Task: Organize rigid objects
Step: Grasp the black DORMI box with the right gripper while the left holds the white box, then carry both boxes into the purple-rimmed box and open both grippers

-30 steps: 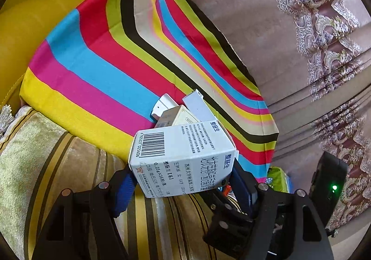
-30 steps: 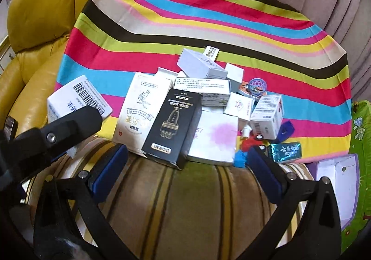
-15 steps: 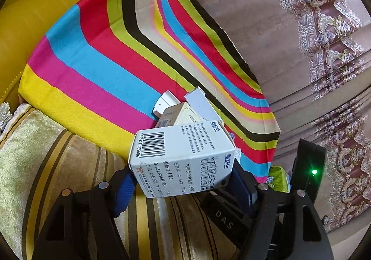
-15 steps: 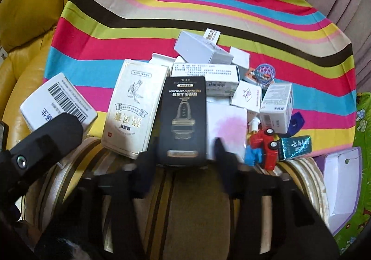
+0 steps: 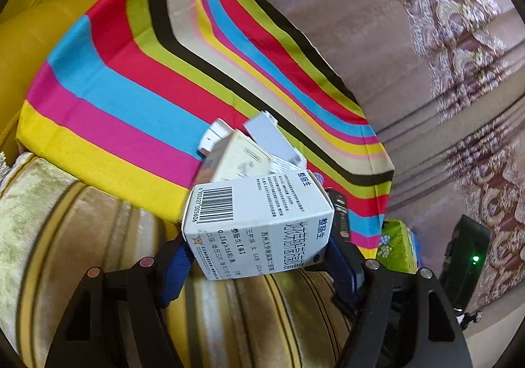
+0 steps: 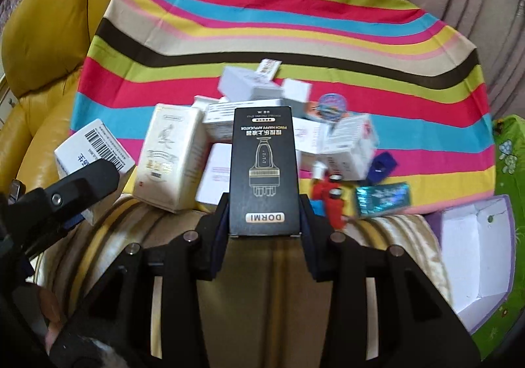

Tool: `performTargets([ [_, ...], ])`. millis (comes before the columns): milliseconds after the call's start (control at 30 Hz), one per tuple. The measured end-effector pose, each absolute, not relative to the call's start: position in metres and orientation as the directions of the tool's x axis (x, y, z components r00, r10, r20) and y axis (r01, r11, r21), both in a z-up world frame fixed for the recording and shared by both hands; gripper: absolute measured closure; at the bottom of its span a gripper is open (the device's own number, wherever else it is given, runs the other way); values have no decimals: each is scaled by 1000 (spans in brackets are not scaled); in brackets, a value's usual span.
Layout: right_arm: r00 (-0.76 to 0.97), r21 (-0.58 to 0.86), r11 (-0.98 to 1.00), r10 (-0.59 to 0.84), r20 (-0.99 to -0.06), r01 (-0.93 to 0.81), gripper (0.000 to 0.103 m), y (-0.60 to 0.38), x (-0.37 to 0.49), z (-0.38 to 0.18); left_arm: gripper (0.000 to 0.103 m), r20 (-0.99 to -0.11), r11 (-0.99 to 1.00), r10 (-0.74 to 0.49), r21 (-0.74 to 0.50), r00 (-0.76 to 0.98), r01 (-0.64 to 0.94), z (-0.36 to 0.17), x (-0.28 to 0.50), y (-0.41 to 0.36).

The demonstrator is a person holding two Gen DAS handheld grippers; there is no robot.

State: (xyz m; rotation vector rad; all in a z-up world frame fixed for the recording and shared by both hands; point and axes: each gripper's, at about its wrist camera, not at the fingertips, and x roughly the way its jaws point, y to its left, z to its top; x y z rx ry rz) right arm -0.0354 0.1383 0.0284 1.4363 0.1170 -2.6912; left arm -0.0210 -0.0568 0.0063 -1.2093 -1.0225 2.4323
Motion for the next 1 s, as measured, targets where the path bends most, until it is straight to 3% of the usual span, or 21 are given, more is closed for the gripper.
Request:
performTargets([
  [300, -553, 20, -1000, -13, -833, -6, 60, 215, -11, 30, 29, -638, -780, 523, -626, -565, -14, 20, -23, -3],
  [1000, -534, 102, -933, 106, -839, -344, 60, 386, 47, 28, 29, -772, -816, 544, -394, -329, -424, 32, -19, 202],
])
